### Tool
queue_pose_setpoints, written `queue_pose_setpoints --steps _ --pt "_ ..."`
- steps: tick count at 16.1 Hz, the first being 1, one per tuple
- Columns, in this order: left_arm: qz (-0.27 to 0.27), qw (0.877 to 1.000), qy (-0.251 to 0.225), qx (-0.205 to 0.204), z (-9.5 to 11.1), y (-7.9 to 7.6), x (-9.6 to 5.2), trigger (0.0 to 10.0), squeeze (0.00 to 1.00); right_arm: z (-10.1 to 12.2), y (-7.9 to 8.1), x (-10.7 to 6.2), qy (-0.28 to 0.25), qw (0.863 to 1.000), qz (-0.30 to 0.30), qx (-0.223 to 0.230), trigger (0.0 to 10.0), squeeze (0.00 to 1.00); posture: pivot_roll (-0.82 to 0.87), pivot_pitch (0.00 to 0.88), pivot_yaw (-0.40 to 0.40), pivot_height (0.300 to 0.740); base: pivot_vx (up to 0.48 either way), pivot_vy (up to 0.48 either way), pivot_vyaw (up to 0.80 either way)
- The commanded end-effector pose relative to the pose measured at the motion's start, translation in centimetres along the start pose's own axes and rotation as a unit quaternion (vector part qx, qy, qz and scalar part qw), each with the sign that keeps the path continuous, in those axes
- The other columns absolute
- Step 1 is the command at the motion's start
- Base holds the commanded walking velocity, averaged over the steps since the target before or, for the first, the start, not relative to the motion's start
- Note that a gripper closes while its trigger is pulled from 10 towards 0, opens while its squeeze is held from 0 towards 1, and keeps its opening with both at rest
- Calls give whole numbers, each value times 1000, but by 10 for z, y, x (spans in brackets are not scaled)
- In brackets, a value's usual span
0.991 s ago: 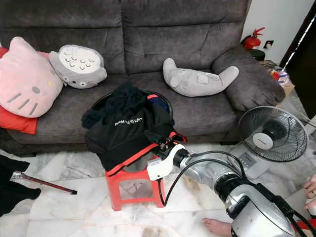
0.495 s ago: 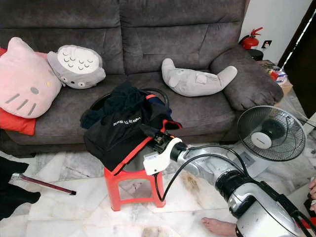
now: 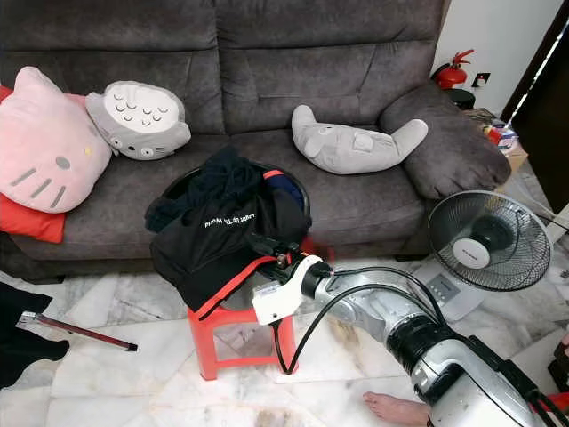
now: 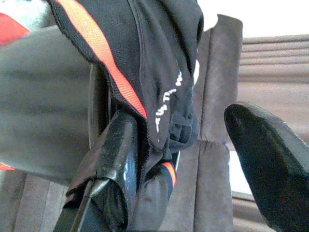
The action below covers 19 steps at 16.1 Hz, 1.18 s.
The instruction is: Hang hanger
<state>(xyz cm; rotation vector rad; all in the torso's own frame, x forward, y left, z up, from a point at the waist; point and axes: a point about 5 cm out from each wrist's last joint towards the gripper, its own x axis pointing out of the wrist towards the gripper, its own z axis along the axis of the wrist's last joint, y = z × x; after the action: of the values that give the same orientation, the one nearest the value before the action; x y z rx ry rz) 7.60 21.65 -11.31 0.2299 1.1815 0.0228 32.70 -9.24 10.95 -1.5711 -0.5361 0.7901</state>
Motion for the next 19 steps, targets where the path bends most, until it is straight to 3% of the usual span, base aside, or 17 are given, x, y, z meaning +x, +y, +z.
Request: queue_pose_setpoints --steps 1,6,12,19 --pt "-13 1000 -19 3 10 -6 2 10000 0 5 -4 0 -10 1000 -5 11 10000 0 -120 61 2 740 0 0 0" --pt "-13 1000 -19 4 10 -6 2 10000 0 6 3 -2 -1 1000 7 18 10000 0 -121 53 1 740 0 0 0" --pt "-11 1000 -21 3 11 -5 2 10000 0 -17 23 -13 69 997 28 14 10000 0 -118 61 2 740 0 0 0" --pt "-7 1000 -24 4 11 -4 2 10000 0 -33 2 -10 95 995 -34 -12 10000 0 -115 68 6 740 0 0 0"
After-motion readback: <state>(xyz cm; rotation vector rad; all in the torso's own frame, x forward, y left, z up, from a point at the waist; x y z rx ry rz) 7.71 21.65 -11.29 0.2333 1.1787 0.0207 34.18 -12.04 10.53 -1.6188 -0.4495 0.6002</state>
